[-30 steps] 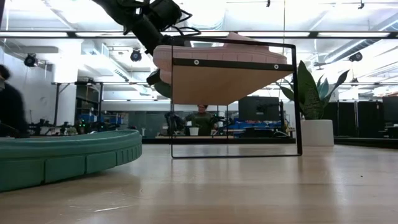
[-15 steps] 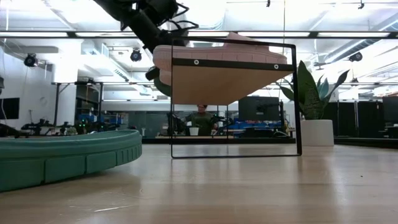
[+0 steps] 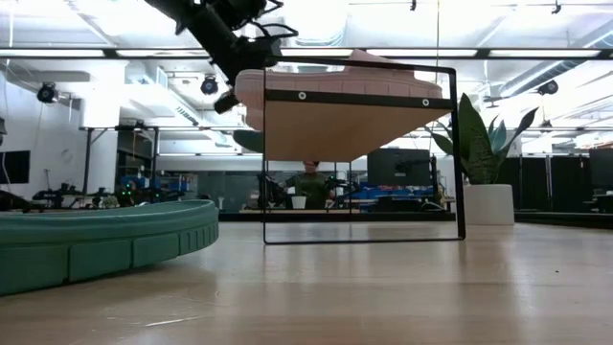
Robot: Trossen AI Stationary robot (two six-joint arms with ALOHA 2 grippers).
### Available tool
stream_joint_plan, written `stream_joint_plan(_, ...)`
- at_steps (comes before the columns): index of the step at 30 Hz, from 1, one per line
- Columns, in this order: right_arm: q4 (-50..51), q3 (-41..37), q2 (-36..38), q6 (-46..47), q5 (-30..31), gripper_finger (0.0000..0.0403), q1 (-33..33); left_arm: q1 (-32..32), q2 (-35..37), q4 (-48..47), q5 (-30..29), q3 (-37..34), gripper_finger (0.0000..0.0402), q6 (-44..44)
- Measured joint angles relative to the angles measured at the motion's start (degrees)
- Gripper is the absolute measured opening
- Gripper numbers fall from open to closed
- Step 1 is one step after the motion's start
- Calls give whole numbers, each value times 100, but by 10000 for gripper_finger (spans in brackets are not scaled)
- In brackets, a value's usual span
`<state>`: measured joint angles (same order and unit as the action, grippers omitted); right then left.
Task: Pick and place slides into the shelf
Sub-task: Put the top green slide on the shelf
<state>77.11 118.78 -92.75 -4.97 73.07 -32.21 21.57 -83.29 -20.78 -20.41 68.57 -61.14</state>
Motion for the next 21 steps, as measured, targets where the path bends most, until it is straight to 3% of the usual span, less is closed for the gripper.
stream_joint_plan(8,69,0,9,94,-1,63,0,-19,357,-1062,-298,-83,44,1014)
stream_joint_plan(21,69,-1,9,151,-1,63,0,-16,358,-1644,-459,-166,3,1429)
